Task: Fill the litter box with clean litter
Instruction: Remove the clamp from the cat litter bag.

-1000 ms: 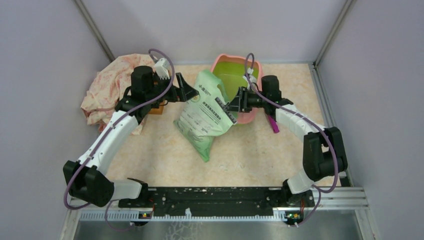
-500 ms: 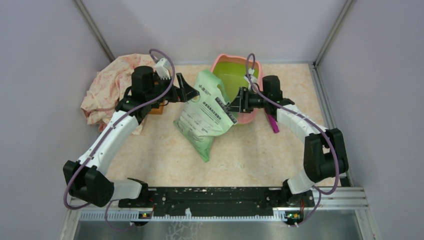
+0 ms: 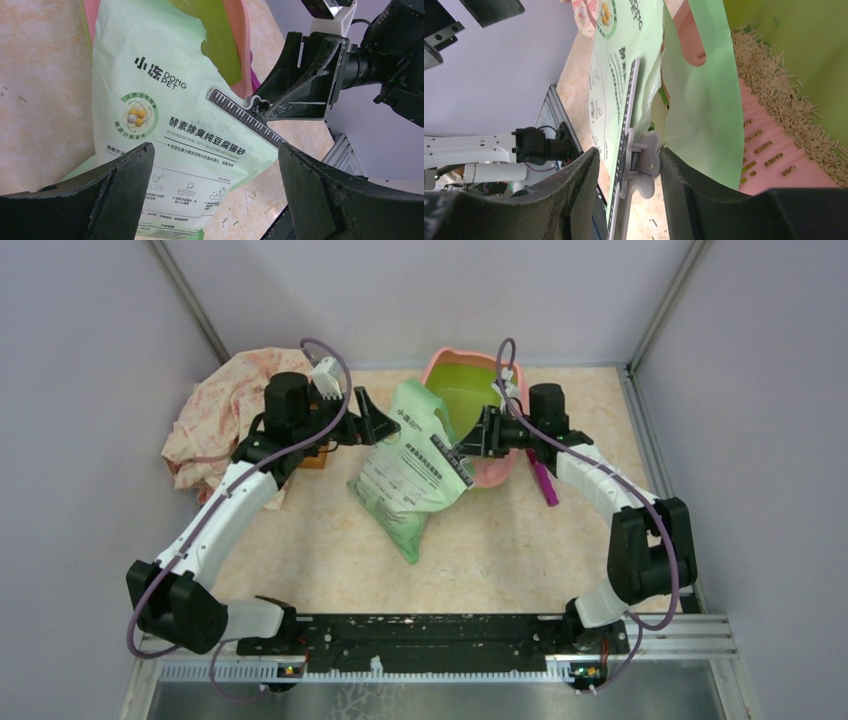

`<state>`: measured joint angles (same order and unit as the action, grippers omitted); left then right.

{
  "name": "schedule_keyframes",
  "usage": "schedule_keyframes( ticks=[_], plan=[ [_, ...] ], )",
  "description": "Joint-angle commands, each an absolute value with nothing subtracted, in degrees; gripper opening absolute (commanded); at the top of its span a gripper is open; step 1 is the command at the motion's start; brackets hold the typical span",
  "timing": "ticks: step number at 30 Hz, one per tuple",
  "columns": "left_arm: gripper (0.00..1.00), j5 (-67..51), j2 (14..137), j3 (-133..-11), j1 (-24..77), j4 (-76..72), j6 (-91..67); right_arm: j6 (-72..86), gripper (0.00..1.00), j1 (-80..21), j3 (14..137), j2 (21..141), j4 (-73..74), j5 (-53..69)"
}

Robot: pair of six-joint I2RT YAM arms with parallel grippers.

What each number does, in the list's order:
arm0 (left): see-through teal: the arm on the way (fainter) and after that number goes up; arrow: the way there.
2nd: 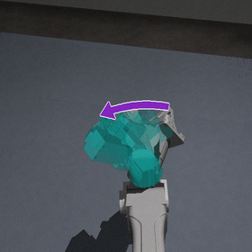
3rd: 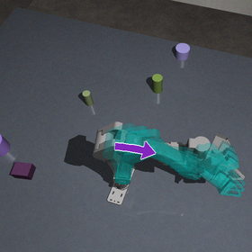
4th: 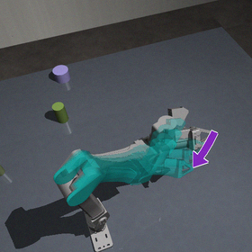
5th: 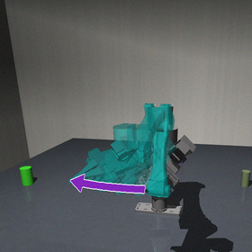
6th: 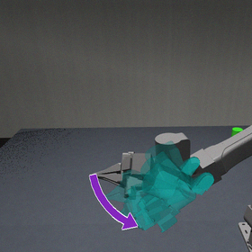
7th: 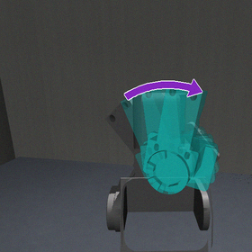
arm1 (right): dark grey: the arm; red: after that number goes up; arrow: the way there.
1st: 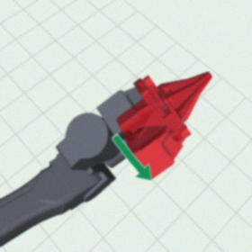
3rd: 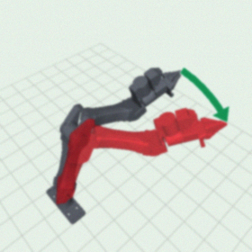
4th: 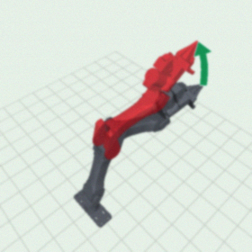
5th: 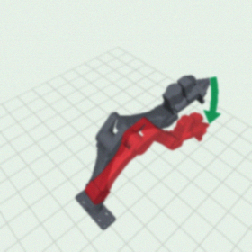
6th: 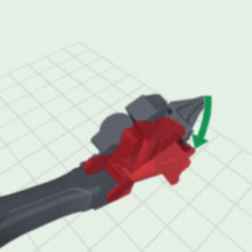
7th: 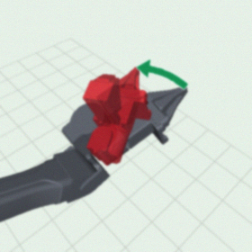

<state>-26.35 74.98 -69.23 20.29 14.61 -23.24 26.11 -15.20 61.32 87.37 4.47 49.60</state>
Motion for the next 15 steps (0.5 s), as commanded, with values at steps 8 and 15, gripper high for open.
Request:
schedule_keyframes(
  ticks=[8,15],
  plan=[
    [0.99,-26.19,75.29,-69.06,21.21,13.93,-22.59,25.11,0.36,-14.85,64.58,85.19,3.16,50.67],
    [0.99,-26.14,75.37,-69.17,21.60,13.97,-22.59,22.81,0.13,-14.85,65.43,84.52,7.37,46.58]
  ],
)
